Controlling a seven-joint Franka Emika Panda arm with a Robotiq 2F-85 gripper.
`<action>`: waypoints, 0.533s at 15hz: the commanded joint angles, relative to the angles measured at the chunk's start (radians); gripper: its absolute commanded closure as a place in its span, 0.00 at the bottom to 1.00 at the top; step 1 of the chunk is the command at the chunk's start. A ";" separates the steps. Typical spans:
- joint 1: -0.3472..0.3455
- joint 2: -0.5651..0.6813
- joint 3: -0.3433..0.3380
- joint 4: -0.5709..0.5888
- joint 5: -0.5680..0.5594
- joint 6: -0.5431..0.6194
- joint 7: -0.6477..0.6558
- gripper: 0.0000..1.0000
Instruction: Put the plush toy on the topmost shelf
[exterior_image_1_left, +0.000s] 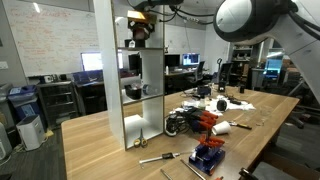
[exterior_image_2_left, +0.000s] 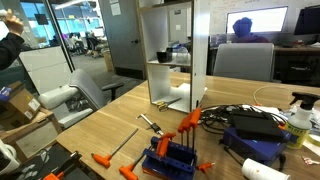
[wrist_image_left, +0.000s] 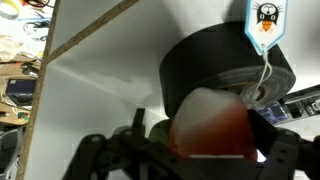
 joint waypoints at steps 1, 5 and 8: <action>0.002 -0.002 0.014 0.054 0.020 -0.075 -0.044 0.00; 0.015 -0.035 0.027 0.052 0.013 -0.131 -0.061 0.00; 0.022 -0.064 0.042 0.048 0.017 -0.164 -0.069 0.00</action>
